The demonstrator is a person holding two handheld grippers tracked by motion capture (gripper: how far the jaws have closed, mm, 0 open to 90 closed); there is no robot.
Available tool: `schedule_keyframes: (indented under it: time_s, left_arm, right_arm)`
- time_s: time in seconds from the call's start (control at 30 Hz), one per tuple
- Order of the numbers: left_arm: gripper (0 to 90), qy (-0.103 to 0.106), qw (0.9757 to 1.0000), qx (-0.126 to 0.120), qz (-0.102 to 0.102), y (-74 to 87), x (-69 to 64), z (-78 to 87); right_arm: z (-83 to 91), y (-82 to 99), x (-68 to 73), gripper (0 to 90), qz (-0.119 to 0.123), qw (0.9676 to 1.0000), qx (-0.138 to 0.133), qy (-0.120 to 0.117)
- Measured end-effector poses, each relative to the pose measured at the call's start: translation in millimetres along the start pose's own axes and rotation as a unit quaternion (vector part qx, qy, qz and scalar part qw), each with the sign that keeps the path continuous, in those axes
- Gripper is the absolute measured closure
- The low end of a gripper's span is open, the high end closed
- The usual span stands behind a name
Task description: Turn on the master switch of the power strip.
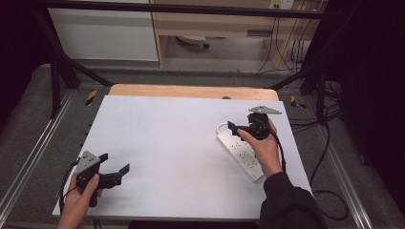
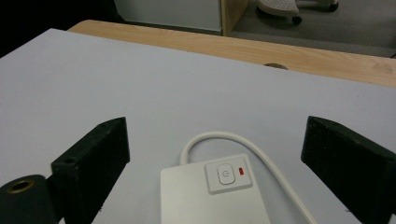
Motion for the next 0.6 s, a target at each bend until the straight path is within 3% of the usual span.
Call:
schedule_keyframes:
  time_s: [0.17, 0.33, 0.6]
  left_arm:
    - [6.0, -0.001, 1.0000, 0.000, 0.001, 0.0, 0.1, 0.0]
    - [5.9, 0.000, 1.0000, 0.001, 0.000, 0.3, -0.3, 0.2]
    - [5.9, -0.001, 1.0000, 0.001, 0.001, 0.2, -1.0, 0.5]
  right_arm:
    - [11.3, -0.5, 2.1, 6.9, 0.013, 0.9998, -0.015, -0.006]
    - [22.5, 2.7, 1.7, 7.7, 0.010, 0.9994, -0.026, -0.022]
    - [46.3, 12.2, -4.3, 8.7, 0.012, 0.9986, -0.044, -0.025]
Point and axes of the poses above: each handheld gripper's, and its own axes: z roughly backward along the jaws, y roughly out of its underside, x roughly to its left, the point moved 4 cm from there along -z, roughly forward along the jaws, and after that the axes turned 5 degrees about -z, right-handed, at the moved point
